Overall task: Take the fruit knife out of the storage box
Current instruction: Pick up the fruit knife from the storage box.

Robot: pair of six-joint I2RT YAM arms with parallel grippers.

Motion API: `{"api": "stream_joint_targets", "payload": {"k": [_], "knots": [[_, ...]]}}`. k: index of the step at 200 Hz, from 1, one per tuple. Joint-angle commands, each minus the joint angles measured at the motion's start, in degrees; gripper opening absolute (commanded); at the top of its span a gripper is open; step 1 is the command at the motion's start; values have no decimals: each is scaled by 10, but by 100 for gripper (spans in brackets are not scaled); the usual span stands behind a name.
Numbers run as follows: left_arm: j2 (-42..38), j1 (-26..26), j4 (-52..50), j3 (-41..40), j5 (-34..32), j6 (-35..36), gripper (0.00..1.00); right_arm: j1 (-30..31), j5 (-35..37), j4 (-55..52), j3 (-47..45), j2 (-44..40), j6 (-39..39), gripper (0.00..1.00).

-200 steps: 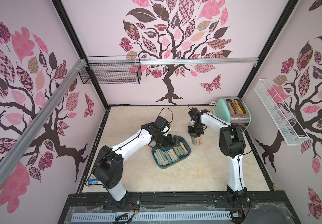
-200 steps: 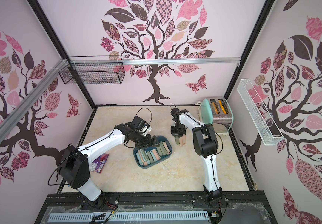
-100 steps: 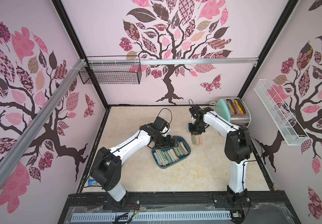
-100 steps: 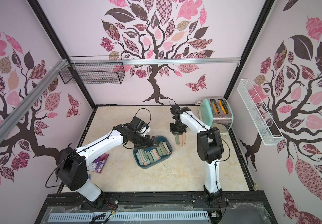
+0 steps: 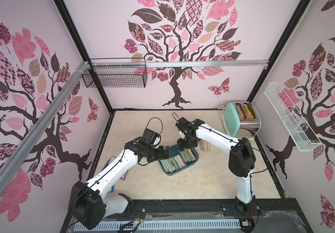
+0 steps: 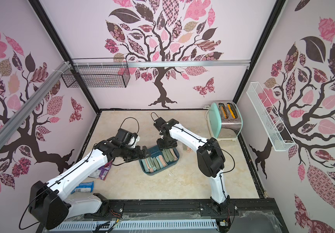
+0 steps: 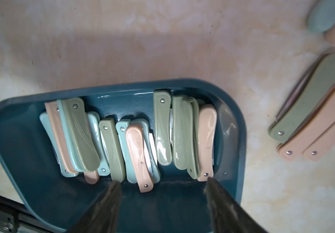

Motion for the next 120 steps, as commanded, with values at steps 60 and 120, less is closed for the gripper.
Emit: {"api": "stream_joint_targets", "payload": {"k": [60, 120], "knots": [[-81, 3, -36, -56, -28, -21, 98, 23, 9, 5, 24, 78, -4, 73], [-76, 4, -37, -57, -28, -18, 98, 23, 5, 16, 18, 99, -8, 21]]}}
